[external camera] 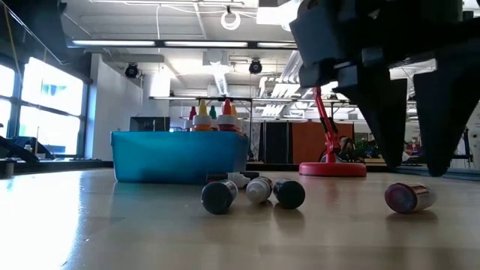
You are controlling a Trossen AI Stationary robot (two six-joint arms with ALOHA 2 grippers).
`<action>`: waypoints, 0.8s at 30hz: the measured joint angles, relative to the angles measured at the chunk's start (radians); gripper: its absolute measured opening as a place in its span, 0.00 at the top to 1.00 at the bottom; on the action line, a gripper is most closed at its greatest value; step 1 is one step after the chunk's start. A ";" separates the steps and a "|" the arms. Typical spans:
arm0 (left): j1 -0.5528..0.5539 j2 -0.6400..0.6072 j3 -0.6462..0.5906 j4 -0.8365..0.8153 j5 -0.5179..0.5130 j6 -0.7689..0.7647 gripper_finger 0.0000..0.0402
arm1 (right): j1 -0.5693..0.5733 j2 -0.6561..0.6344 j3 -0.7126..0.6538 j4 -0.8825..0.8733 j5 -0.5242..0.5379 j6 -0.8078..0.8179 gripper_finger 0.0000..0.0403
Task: Pick & Place food coloring
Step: Put the small red food coloring into the blue bin
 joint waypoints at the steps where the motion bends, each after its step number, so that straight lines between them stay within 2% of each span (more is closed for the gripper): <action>1: 0.000 0.000 0.000 0.001 -0.003 0.000 0.57 | -0.003 0.000 -0.002 0.018 -0.025 -0.015 0.65; 4: 0.000 0.000 0.000 0.001 -0.007 0.000 0.57 | -0.006 0.000 -0.019 0.074 -0.098 -0.065 0.65; 10: 0.000 0.000 0.000 0.001 -0.009 0.000 0.57 | -0.022 -0.001 -0.062 0.163 -0.101 -0.105 0.65; 17: 0.000 0.000 0.000 0.004 -0.010 0.000 0.57 | -0.057 -0.012 -0.146 0.267 -0.147 -0.045 0.66; 24: 0.000 0.000 0.000 0.005 -0.033 0.001 0.57 | -0.080 -0.017 -0.149 0.297 -0.162 -0.027 0.77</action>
